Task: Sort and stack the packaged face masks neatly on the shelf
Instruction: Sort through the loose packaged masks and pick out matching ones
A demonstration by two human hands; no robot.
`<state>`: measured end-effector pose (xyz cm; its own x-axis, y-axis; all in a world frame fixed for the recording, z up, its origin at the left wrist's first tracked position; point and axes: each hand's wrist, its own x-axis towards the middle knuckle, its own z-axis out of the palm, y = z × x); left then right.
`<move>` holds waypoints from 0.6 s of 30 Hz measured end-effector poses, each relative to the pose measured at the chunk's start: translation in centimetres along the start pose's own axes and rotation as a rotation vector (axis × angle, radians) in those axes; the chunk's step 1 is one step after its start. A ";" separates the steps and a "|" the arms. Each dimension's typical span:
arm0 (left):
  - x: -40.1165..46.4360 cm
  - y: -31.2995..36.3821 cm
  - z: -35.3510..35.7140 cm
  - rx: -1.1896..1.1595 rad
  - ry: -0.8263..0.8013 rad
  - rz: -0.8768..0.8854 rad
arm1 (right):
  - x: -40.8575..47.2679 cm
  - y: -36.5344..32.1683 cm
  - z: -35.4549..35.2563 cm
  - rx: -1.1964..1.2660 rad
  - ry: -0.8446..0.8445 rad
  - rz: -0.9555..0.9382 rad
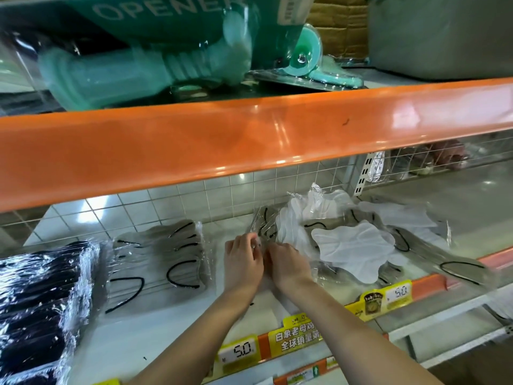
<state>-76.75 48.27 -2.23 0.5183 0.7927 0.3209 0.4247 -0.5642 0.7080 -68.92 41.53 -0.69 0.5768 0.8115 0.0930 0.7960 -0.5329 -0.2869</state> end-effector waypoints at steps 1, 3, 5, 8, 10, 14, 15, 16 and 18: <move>-0.1 0.0 -0.1 -0.016 -0.022 -0.027 | 0.0 0.2 -0.3 0.012 -0.007 0.014; 0.0 -0.4 0.0 -0.055 -0.092 -0.079 | 0.0 0.3 -0.6 0.076 -0.029 0.047; 0.2 -0.6 -0.1 -0.064 -0.151 -0.131 | 0.1 0.2 -0.8 0.139 -0.060 0.075; 0.3 -0.3 -0.7 -0.129 -0.234 -0.207 | 0.0 0.3 -0.9 0.182 -0.105 0.062; 0.7 -0.3 -1.0 -0.183 -0.248 -0.233 | -0.2 0.3 -0.7 0.244 -0.140 0.024; 1.3 -1.4 -0.8 -0.204 -0.208 -0.233 | -0.6 0.4 0.1 0.353 -0.143 -0.071; 1.3 -1.6 -0.8 -0.202 -0.180 -0.230 | -0.7 0.4 0.2 0.379 -0.127 -0.068; 1.2 -1.6 -1.0 -0.183 -0.136 -0.222 | -0.8 0.5 0.2 0.416 -0.103 -0.050; 1.0 -1.4 -1.6 -0.138 -0.039 -0.179 | -0.9 0.7 0.2 0.445 -0.054 0.022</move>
<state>-78.01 50.21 -1.85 0.4732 0.8663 0.1602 0.4083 -0.3768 0.8315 -68.95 40.48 -1.14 0.5730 0.8188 0.0355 0.6206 -0.4051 -0.6714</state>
